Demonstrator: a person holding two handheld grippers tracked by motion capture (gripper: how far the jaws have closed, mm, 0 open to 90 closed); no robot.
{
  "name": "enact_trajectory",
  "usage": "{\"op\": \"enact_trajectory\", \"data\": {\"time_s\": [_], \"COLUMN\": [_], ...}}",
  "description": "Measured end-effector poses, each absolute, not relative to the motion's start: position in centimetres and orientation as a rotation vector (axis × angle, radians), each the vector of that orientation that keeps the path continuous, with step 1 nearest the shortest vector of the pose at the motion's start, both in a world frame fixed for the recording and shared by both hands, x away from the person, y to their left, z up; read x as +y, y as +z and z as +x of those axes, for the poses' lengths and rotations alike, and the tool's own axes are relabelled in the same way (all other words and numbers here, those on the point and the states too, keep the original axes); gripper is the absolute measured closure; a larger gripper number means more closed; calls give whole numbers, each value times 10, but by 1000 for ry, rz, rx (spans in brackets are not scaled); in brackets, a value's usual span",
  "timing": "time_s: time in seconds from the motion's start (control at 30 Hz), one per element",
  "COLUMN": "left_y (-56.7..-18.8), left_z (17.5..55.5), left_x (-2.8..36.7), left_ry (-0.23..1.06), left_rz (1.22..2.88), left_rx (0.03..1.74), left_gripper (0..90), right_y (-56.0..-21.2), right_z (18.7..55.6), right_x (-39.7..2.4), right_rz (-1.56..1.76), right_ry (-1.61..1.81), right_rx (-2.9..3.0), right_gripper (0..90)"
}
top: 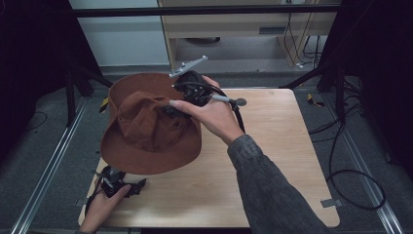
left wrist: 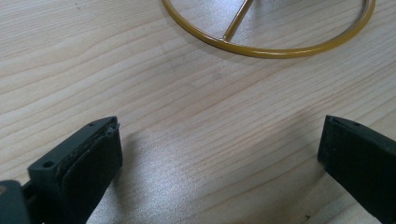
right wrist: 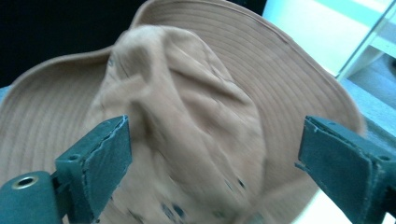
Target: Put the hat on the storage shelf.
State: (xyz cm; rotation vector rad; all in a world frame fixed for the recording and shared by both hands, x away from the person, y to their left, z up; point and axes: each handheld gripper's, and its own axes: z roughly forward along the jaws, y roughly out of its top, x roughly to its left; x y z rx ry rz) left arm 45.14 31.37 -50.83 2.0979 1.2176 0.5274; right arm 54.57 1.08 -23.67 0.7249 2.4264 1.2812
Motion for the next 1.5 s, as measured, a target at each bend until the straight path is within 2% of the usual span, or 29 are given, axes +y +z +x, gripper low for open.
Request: {"op": "enact_trajectory", "data": {"time_s": [0.27,0.53,0.83,1.27,1.5], "left_y": [-509,-509,-508,-509,-508], "left_z": [451,451,451,450,448], "left_x": [313,313,313,314,314], "left_ry": [532,530,531,530,531], "left_rz": [2094,2093,2095,2092,2099], "left_rx": [1219,1221,1219,1217,1214], "left_gripper": [0,0,0,0,0], "right_y": [-244,-254,-285,-325,-359], "right_z": [541,538,529,527,521], "right_x": [-33,-77,-123,-155,-176], "right_rz": [784,892,981,1068,1122], "right_ry": [1280,1275,1258,1207,1181], "right_rx": [2370,2300,2261,2241,2229], "right_gripper": [92,126,139,149,155]}}
